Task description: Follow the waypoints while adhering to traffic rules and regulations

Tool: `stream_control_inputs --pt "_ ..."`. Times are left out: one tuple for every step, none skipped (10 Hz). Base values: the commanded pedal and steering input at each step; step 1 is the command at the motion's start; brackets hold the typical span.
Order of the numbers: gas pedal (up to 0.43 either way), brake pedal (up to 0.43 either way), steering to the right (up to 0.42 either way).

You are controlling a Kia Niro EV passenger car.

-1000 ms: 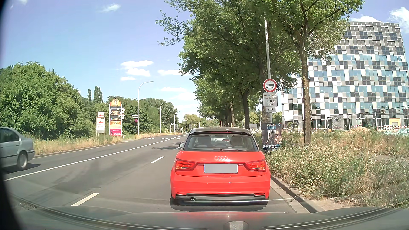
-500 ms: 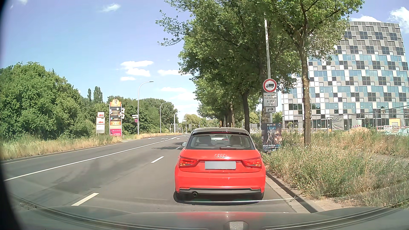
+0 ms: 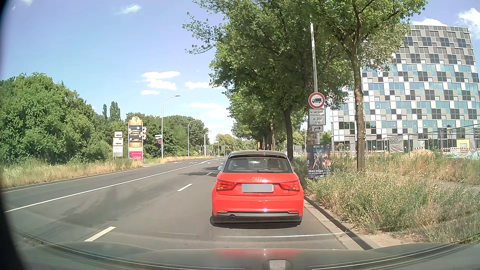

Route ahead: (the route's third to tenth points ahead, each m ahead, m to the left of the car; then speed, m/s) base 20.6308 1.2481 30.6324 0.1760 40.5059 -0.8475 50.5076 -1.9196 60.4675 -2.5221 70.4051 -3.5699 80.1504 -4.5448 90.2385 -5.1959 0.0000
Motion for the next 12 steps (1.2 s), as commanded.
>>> stream_control_inputs --pt "0.0 0.03 -0.006" --pt "0.0 0.03 -0.006" --pt "0.0 0.03 -0.006" --pt "0.098 0.03 -0.006" --pt "0.118 0.03 -0.006" --pt "0.15 0.03 -0.006" --pt "0.177 0.03 -0.006" --pt "0.197 0.03 -0.006" --pt "0.22 0.03 -0.006" --pt "0.24 0.037 -0.006" --pt "0.26 0.024 -0.006" --pt "0.26 0.03 -0.006"
